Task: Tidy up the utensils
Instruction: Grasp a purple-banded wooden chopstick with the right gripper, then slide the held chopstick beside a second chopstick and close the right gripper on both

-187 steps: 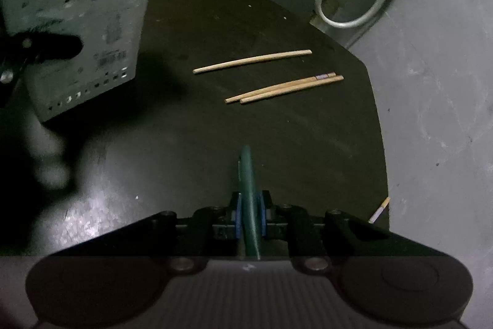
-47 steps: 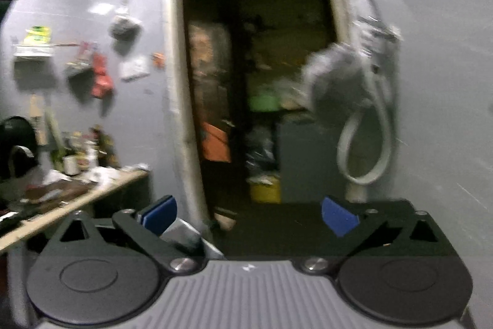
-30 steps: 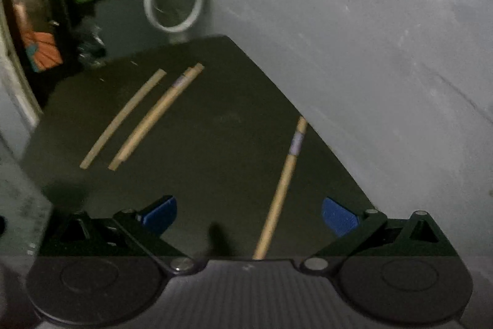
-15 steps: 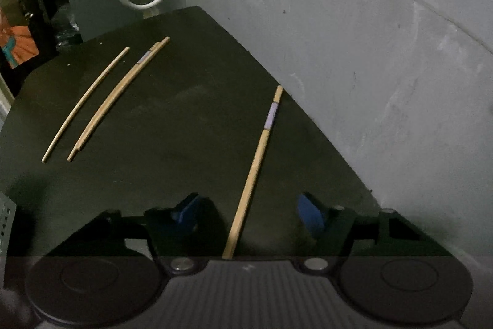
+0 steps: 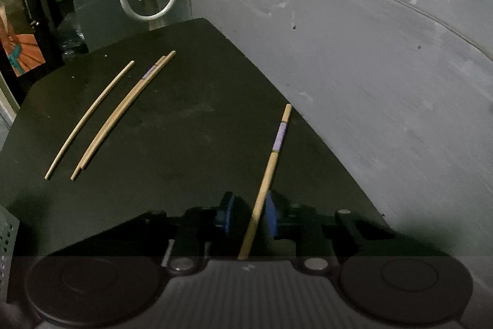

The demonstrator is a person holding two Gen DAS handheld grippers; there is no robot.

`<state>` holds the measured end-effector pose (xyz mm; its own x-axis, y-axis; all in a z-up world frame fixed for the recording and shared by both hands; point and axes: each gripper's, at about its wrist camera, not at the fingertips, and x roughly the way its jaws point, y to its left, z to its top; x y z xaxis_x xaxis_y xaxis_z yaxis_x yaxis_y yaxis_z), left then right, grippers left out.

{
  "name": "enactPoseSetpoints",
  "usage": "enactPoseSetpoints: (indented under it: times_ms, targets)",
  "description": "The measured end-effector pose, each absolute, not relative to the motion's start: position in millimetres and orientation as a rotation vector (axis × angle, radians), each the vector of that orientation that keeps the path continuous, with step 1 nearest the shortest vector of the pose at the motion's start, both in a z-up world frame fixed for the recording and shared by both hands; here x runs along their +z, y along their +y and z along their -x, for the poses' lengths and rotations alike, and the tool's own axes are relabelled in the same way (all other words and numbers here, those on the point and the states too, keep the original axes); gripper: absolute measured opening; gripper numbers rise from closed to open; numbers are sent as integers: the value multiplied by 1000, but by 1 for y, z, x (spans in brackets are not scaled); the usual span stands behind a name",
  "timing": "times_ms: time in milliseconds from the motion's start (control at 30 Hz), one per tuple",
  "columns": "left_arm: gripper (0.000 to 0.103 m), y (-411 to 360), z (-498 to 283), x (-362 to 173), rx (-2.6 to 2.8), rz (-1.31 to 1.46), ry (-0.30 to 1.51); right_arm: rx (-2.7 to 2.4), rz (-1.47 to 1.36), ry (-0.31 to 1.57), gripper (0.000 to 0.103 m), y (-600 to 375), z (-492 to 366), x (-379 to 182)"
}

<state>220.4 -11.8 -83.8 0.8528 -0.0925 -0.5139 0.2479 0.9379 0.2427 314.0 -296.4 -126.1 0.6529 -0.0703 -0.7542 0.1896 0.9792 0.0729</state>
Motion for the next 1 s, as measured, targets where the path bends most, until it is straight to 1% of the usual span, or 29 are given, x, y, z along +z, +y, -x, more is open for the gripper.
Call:
enactPoseSetpoints:
  times_ms: [67,233,500,733,1000]
  targets:
    - [85,-12,-221,-84,-182,-309,520,-138,-161,847,13,-296,-318,-126]
    - [84,-12,-220,-84,-181,-309,520,-121,-198,845,7,-294,-336,-125]
    - [84,-12,-220,-85,-176,-308,520,-108,-235,834,7,-284,-368,-127]
    - [84,-12,-220,-85,-176,-308,520,-107,-344,841,7,-281,-399,-129]
    - [84,-11,-219,-85,-176,-306,523,-74,-359,835,6,-263,-434,-131]
